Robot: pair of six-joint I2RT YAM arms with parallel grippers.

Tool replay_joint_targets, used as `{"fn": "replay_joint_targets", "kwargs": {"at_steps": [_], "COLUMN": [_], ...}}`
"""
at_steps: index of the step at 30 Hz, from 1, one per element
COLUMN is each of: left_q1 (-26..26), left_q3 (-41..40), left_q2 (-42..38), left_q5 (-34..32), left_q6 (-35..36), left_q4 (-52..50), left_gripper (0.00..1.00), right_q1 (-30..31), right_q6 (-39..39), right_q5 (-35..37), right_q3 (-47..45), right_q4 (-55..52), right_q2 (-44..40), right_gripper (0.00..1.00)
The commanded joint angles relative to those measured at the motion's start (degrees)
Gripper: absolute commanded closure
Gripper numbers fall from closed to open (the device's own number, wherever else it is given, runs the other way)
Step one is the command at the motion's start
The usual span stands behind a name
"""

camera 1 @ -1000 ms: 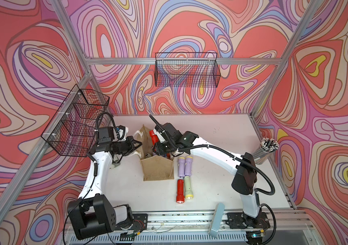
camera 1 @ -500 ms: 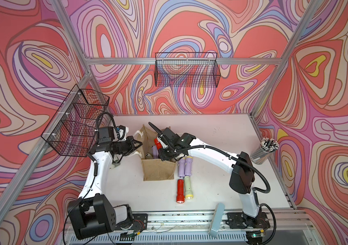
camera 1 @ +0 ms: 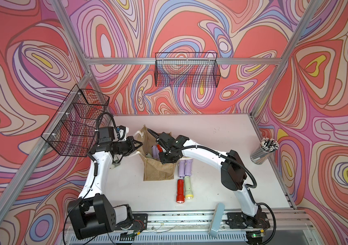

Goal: Put the flashlights into the tote bags
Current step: Place the flashlight in the canvas bag.

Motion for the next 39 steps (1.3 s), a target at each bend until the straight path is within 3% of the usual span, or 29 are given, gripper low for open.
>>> {"fn": "replay_joint_targets", "kwargs": {"at_steps": [1, 5, 10, 20, 26, 34, 39], "left_q1": [0.0, 0.0, 0.0, 0.0, 0.0, 0.0, 0.0], "left_q3": [0.3, 0.2, 0.3, 0.2, 0.0, 0.1, 0.2], "left_q2": [0.3, 0.4, 0.4, 0.4, -0.1, -0.5, -1.0], "left_q5": [0.1, 0.1, 0.0, 0.0, -0.1, -0.2, -0.9], "left_q6": [0.6, 0.4, 0.4, 0.2, 0.0, 0.2, 0.7], "left_q4": [-0.7, -0.7, -0.6, -0.6, -0.4, -0.7, -1.2], "left_gripper": [1.00, 1.00, 1.00, 1.00, 1.00, 1.00, 1.00], "right_q1": [-0.6, -0.6, -0.6, -0.6, -0.6, -0.6, -0.7], "right_q6": [-0.4, -1.1, -1.8, -3.3, -6.6, -8.8, -6.0], "right_q5": [1.4, 1.8, 2.0, 3.1, 10.2, 17.4, 21.4], "right_q3": [1.0, 2.7, 4.1, 6.3, 7.8, -0.6, -7.2], "right_q4": [-4.7, -5.5, -5.1, -2.6, -0.1, 4.8, 4.4], "right_q2": [2.7, 2.3, 1.1, -3.5, -9.7, -22.0, -30.0], "right_gripper": [0.69, 0.48, 0.33, 0.33, 0.32, 0.31, 0.31]}}
